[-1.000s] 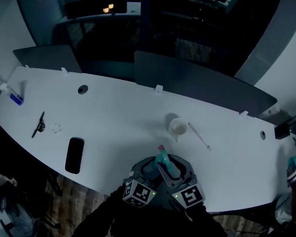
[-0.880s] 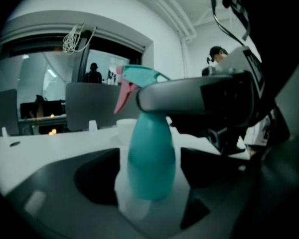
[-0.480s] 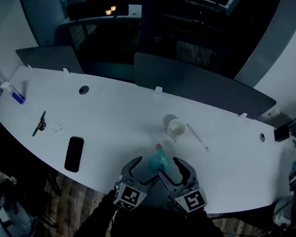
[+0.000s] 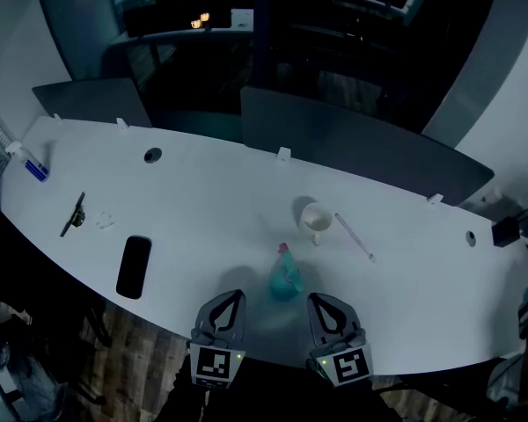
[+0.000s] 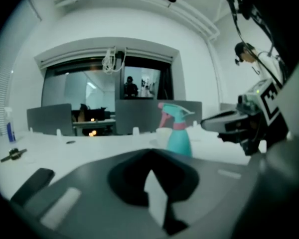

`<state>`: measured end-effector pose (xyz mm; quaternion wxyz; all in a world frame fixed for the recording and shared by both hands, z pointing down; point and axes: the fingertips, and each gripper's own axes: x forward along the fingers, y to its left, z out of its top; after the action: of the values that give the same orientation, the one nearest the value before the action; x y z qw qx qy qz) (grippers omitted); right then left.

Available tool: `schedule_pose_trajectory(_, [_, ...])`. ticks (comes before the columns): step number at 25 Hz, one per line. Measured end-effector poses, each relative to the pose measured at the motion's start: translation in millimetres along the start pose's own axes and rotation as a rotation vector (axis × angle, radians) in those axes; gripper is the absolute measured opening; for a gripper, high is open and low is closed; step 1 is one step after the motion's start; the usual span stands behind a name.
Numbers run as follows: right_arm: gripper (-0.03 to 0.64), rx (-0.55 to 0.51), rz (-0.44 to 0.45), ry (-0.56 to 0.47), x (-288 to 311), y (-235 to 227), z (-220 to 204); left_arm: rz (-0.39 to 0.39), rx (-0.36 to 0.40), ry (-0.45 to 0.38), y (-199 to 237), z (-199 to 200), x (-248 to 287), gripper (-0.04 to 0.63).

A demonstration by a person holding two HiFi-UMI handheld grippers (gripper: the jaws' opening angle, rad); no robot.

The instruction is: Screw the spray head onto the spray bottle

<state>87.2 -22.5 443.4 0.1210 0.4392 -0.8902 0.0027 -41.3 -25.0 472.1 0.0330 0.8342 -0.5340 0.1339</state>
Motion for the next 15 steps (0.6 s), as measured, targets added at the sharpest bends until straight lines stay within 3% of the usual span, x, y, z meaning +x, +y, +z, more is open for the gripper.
schedule_pose_trajectory(4, [0.005,0.023,-0.012,-0.006,-7,12,2,0.017,0.076,-0.035,-3,14,-8,0.003])
schedule_pose_trajectory(11, [0.005,0.001,-0.201,-0.023,-32,49,10,-0.074,0.045,-0.109,-12,32,-41,0.002])
schedule_pose_trajectory(15, [0.005,0.049,-0.328,-0.05,-63,83,14,-0.142,0.079,-0.144,-22,30,-81,0.002])
